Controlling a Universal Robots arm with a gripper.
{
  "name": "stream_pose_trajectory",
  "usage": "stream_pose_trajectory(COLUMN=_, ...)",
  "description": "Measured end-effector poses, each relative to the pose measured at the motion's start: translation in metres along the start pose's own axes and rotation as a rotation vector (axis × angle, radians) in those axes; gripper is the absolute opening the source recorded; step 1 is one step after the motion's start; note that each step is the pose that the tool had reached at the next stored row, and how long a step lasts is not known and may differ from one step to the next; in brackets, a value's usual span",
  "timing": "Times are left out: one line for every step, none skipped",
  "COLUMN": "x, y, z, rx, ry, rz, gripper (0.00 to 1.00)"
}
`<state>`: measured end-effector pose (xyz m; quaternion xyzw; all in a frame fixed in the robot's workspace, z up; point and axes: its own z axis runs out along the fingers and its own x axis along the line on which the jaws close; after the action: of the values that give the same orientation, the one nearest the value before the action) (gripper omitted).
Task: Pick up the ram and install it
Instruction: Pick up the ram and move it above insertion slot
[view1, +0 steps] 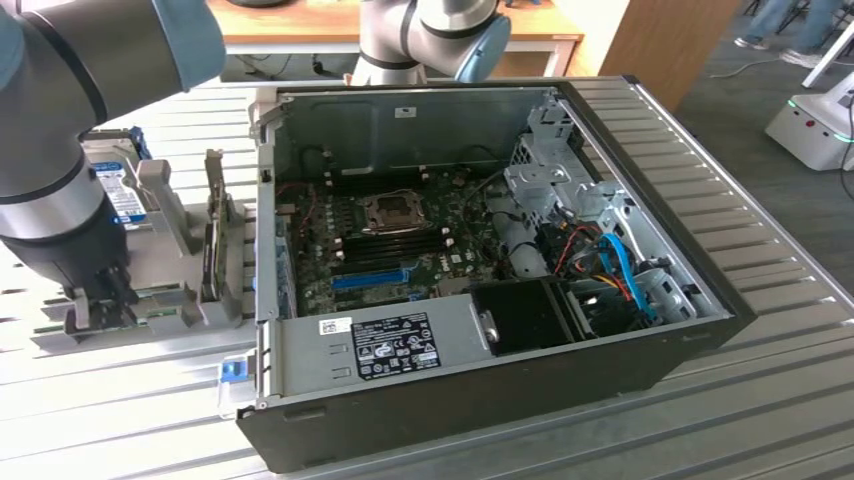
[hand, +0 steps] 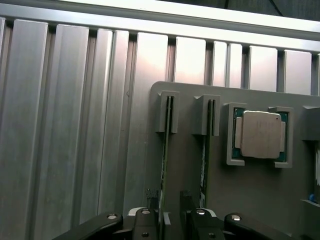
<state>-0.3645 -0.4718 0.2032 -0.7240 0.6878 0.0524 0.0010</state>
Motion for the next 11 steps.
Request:
stream_pose_trajectory(x=0.0001, y=-0.0001, z=0.0009, rx=0.0, ry=0.0, rz=0.0, gripper=0.31)
stream_pose_trajectory(x=0.0001, y=-0.0001, z=0.0013, rx=-0.0001, ry=0.0001, rz=0.0, gripper=0.31)
stream_pose_trajectory(x=0.0001, y=-0.0001, z=0.0014, rx=-0.0001, ry=0.0002, rz=0.0, gripper=0.31)
stream_pose_trajectory(x=0.0001, y=-0.0001, z=0.0013, rx=-0.0002, ry=0.0002, rz=0.0, gripper=0.31)
stream_pose_trajectory(x=0.0001, y=-0.0001, z=0.0014, rx=-0.0002, ry=0.0001, rz=0.0, gripper=0.31)
stream_pose_trajectory(x=0.0001, y=-0.0003, z=0.0015, rx=0.0, ry=0.0, rz=0.0, gripper=0.31)
stream_pose_trajectory(x=0.0002, y=-0.0014, z=0.0015, rx=0.0002, ry=-0.0001, rz=0.0, gripper=0.31)
stream_pose_trajectory(x=0.0003, y=-0.0026, z=0.0013, rx=0.0001, ry=0.0, rz=0.0, gripper=0.31)
stream_pose_trajectory(x=0.0003, y=-0.0036, z=0.0012, rx=0.0, ry=0.0, rz=0.0, gripper=0.31)
stream_pose_trajectory(x=0.0003, y=-0.0041, z=0.0013, rx=0.0001, ry=-0.0001, rz=0.0, gripper=0.31)
stream_pose_trajectory(x=0.0003, y=-0.0042, z=0.0012, rx=0.0001, ry=-0.0001, rz=0.0, gripper=0.31)
